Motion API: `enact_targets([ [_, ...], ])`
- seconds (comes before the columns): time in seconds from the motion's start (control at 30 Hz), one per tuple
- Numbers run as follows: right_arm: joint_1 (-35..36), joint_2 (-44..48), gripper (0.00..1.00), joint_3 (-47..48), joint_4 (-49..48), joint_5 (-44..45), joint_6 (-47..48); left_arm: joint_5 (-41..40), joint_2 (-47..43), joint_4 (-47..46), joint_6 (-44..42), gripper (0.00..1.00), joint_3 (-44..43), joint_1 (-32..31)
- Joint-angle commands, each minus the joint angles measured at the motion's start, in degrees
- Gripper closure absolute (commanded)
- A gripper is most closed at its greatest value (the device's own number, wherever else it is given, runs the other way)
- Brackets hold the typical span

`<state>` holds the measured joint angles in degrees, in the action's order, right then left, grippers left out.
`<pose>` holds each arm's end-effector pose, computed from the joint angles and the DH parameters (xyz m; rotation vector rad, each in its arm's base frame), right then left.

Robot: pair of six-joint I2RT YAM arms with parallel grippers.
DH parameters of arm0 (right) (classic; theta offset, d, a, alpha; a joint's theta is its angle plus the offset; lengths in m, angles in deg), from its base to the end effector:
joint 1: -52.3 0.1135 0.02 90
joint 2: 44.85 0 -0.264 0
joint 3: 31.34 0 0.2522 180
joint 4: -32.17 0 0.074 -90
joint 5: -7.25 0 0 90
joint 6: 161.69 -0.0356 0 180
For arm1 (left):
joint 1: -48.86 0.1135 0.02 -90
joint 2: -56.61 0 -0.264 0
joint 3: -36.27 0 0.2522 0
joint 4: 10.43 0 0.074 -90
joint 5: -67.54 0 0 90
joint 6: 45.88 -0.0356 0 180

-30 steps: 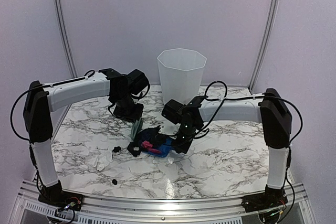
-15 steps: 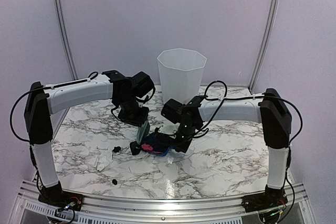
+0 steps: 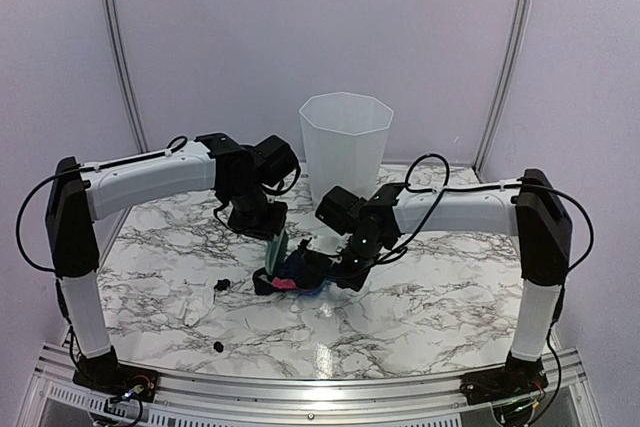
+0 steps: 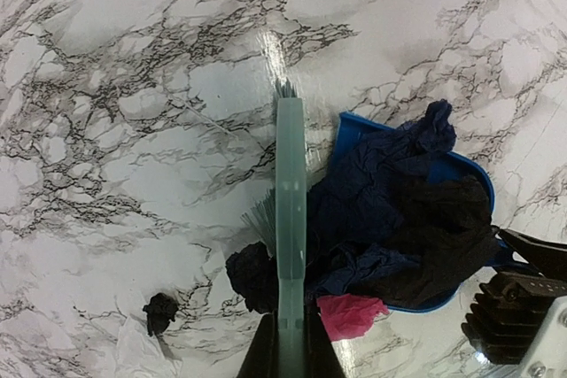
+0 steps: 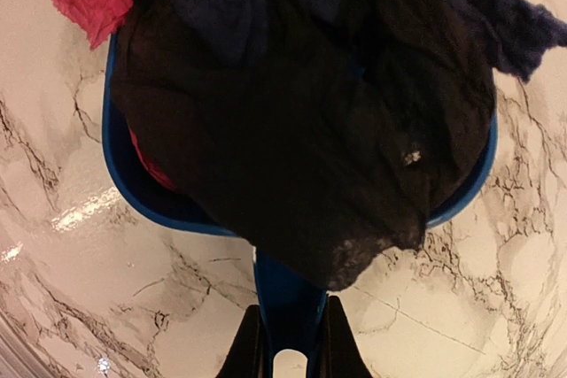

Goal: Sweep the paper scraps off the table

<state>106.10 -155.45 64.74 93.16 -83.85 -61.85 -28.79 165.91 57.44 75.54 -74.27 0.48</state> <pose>0.2265 0.3106 0.1913 -1.5372 2.4705 0.1644 0.2705 -0.2985 0.2677 0.3742 2.7229 -0.2480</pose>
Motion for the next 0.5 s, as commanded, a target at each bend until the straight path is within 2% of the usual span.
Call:
enact_targets([
  [0.0, -0.01, 4.3, 1.0, -1.5, -2.32, -2.28, -1.06, -3.98, -3.81, 1.53, 2.97, 1.0, 1.06, -0.23],
  [0.47, 0.38, 7.99, 1.0, -3.9, -5.26, -4.93, -4.39, -7.31, -9.95, 1.53, 7.02, 1.0, 3.27, -1.87],
])
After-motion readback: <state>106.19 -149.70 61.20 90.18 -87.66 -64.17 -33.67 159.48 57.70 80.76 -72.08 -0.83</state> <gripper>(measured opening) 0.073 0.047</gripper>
